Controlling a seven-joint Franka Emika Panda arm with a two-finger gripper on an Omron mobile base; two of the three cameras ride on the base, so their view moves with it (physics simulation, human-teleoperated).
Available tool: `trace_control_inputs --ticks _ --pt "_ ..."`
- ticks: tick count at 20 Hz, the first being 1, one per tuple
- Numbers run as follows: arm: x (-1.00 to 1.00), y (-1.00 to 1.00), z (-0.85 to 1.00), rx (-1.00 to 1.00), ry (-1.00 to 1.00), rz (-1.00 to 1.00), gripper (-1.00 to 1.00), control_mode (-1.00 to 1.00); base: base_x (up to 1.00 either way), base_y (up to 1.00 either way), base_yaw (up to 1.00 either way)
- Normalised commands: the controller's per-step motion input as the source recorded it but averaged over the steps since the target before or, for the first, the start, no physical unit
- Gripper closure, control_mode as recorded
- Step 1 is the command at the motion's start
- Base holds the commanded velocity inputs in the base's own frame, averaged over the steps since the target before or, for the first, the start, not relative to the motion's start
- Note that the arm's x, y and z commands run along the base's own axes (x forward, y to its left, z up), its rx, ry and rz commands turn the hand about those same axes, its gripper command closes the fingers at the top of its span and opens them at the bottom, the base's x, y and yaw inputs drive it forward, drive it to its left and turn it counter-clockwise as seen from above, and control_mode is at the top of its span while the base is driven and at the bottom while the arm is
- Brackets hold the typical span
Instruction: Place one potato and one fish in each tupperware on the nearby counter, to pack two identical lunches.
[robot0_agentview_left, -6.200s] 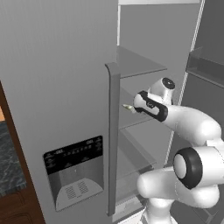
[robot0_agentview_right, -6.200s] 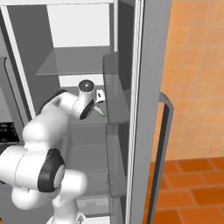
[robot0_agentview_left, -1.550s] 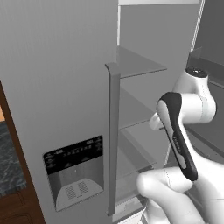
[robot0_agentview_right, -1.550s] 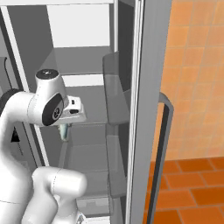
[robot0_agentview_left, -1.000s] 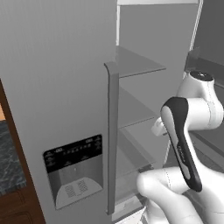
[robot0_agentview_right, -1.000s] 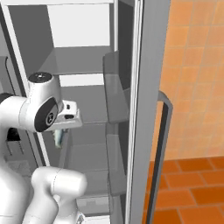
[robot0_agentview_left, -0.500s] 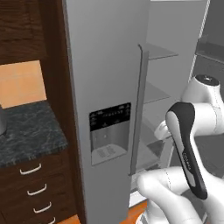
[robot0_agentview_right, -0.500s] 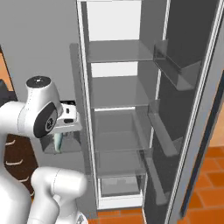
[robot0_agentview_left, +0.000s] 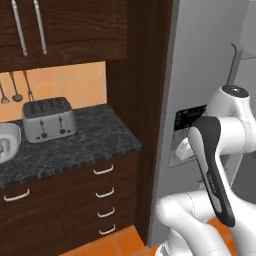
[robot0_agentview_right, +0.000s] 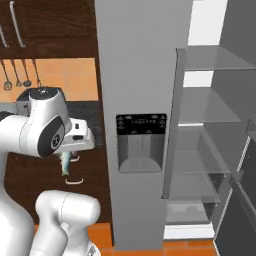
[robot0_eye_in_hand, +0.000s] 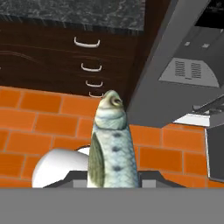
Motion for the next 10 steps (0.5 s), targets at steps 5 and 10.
trace_control_inputs --ticks 5,10 --pt "0.0 0.0 0.0 0.0 0.0 0.0 1.0 1.0 -0.01 1.0 0.13" --pt "0.0 0.0 0.0 0.0 0.0 0.0 1.0 1.0 0.0 1.0 0.15"
